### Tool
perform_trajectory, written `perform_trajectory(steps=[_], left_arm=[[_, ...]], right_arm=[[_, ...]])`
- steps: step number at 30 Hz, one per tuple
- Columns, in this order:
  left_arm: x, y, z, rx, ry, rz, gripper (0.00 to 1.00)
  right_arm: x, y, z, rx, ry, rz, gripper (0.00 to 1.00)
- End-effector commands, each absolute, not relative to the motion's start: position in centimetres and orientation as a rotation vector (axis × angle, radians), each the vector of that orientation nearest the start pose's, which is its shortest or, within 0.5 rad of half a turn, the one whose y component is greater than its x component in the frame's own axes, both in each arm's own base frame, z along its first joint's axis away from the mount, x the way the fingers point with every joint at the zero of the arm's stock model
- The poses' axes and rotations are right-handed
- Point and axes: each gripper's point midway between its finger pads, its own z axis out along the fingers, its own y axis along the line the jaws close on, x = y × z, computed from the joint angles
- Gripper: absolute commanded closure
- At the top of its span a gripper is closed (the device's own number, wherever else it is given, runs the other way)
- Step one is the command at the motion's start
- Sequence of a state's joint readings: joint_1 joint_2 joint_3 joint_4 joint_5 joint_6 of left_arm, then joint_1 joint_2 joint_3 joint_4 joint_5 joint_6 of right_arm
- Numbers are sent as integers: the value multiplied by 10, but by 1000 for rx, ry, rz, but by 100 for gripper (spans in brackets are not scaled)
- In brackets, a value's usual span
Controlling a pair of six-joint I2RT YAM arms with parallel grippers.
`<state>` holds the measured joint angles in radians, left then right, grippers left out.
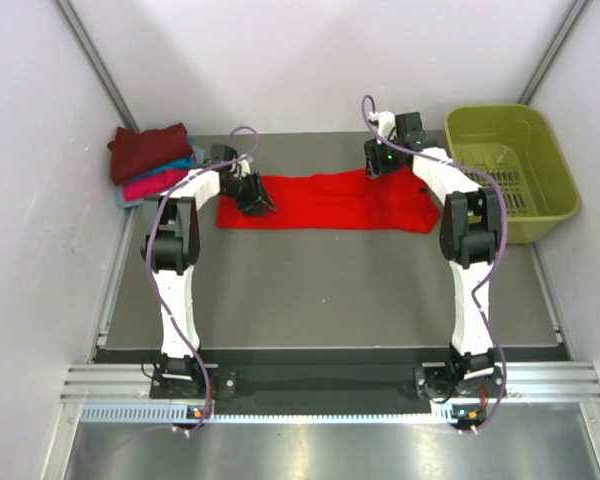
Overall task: Fold and stack the t-shirts
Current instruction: Fold the tshirt
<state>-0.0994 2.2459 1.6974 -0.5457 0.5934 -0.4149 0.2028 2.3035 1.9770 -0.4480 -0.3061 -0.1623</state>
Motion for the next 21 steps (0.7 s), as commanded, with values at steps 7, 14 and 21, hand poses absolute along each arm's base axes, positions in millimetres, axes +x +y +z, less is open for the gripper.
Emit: perform_trajectory(steps=[7,14,21], left_arm=[[509,-128,101,-91,2516,-751,49],[541,-89,107,-133,2467,-630,44],[551,-59,84,-198,2490,-546,34]], right_arm=[[522,131,163,-526,2202,274,45],[478,103,126,-495,2337,206,43],[471,73,85,-492,2436,78,43]])
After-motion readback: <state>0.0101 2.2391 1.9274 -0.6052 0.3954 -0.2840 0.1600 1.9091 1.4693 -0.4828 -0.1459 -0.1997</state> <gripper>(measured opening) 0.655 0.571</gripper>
